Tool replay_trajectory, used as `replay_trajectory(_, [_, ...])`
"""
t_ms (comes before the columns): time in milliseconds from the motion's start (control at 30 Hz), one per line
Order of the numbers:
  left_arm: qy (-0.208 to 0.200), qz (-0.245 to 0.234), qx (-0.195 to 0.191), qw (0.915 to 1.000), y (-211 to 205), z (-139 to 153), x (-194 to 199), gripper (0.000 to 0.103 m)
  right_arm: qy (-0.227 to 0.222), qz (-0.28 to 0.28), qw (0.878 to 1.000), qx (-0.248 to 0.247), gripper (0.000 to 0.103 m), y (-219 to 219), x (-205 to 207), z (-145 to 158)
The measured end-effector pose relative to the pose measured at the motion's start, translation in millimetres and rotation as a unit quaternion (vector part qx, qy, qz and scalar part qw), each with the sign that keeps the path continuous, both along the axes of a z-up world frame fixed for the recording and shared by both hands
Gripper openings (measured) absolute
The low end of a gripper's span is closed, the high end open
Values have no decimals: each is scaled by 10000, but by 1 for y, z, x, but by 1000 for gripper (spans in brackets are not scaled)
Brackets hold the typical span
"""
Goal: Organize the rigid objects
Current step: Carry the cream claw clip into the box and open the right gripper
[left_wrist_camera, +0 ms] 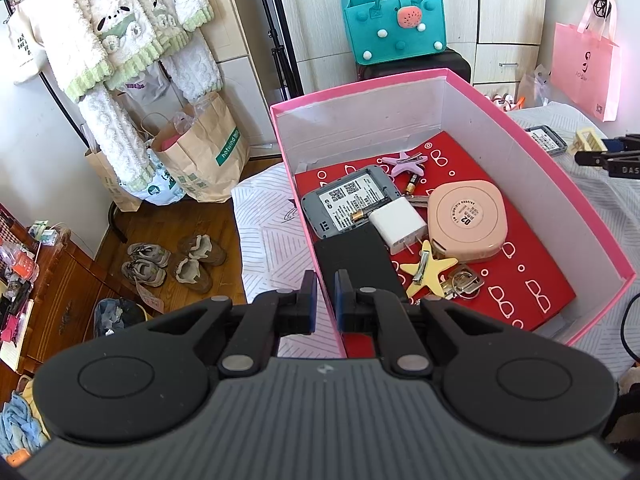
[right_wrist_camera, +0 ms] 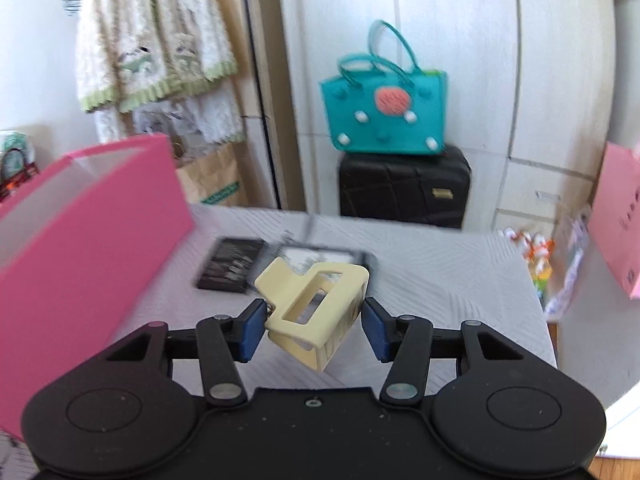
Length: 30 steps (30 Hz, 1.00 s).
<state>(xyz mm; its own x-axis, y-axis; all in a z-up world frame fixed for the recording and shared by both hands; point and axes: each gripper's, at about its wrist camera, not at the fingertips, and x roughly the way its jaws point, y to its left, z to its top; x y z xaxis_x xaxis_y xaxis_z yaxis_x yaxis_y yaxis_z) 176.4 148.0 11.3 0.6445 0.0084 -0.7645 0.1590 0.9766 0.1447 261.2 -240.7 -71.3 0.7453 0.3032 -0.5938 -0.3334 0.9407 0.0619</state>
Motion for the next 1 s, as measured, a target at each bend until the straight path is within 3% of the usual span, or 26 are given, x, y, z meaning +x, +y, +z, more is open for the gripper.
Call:
replay_trajectory(233, [24,-30,10,10000,-1,0,1,8,-576,943,9938,-124,57,46,-32,48])
replay_trajectory(433, [7,-54,-15,10000,-1,-1,1,8,-465,2220,9737,222,58,97,-43,83])
replay_trajectory(667, [-14,-48,-116,9999,4,0,-1,8,676,3320,9384,673,58,168,-32,81])
replay_trajectory(900, [9,-51,-232,9997,9,1,-1,9,1912,3510,9145,619,58,214,-12,49])
replay_trajectory(1000, [7,-57,-251,9997,10,1,-1,9,2207,3566,9061,553,58,229,-12,41])
